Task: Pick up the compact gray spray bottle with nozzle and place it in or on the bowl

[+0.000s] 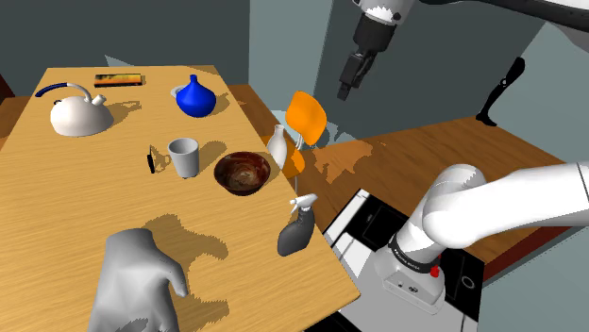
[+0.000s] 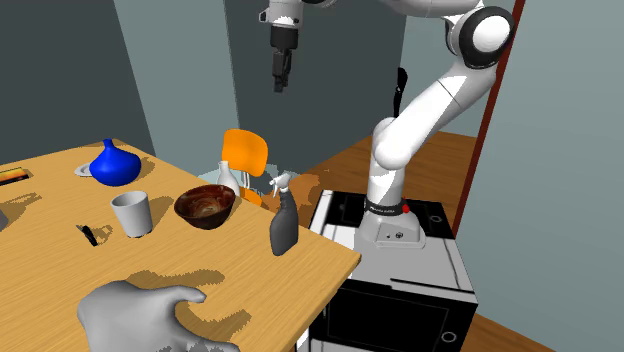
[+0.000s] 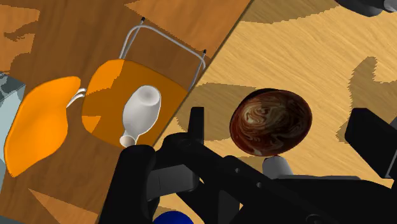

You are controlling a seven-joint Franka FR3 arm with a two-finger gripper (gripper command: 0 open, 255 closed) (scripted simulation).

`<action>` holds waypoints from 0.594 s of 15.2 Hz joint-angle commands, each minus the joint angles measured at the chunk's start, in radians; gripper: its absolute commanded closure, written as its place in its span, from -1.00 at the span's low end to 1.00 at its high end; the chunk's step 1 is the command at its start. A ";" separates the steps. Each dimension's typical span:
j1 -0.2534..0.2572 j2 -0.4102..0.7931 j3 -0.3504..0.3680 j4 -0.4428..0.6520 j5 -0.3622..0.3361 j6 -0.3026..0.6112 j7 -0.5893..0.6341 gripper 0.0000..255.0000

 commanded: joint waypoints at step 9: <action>0.144 -0.012 0.048 -0.184 0.064 0.132 -0.155 -1.00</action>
